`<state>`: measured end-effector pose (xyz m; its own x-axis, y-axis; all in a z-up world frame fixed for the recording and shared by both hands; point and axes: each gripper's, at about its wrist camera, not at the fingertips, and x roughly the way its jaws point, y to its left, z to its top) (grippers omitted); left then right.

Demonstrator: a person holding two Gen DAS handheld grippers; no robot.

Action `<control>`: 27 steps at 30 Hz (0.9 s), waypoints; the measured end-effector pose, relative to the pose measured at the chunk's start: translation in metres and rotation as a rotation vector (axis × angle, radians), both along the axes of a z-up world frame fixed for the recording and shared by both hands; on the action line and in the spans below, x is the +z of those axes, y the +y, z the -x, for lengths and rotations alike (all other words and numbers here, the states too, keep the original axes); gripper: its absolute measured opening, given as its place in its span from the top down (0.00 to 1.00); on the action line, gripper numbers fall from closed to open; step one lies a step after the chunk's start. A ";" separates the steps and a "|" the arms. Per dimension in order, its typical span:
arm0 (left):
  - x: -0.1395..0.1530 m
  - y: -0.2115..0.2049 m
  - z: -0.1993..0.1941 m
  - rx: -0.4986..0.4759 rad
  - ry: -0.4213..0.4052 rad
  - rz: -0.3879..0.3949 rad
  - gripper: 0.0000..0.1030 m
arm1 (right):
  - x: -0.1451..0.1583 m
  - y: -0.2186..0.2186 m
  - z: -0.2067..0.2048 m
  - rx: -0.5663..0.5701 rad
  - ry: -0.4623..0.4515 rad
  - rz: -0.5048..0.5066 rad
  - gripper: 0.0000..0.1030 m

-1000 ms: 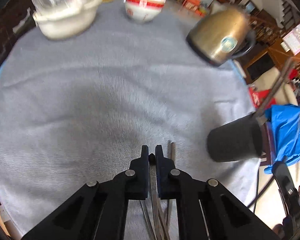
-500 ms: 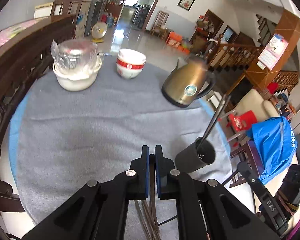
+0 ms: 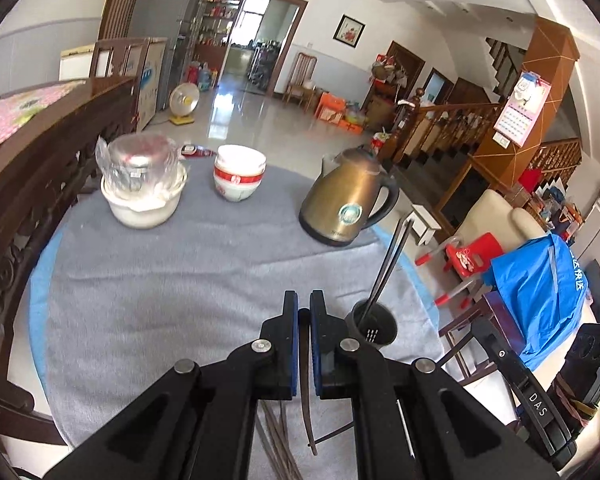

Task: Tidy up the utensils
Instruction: 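Carry the chopstick in the right tool and drop it into the holder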

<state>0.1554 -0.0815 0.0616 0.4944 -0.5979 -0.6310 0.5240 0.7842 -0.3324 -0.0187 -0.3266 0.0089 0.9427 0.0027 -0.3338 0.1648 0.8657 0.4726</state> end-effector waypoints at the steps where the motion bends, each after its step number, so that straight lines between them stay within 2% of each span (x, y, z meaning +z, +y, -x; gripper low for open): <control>1: 0.004 -0.001 0.000 0.002 -0.008 0.005 0.94 | 0.004 -0.003 0.001 -0.011 -0.009 0.006 0.92; 10: 0.059 -0.029 -0.001 0.061 -0.155 0.095 0.94 | 0.046 -0.043 0.008 -0.191 -0.134 0.070 0.92; 16: 0.081 -0.060 -0.006 0.094 -0.241 0.154 0.94 | 0.059 -0.066 0.001 -0.293 -0.180 0.111 0.92; 21: 0.065 -0.097 -0.013 0.111 -0.270 0.146 0.94 | 0.047 -0.073 -0.012 -0.318 -0.150 0.143 0.92; 27: 0.010 -0.133 -0.025 0.118 -0.213 0.052 0.94 | 0.012 -0.077 -0.030 -0.286 -0.055 0.132 0.92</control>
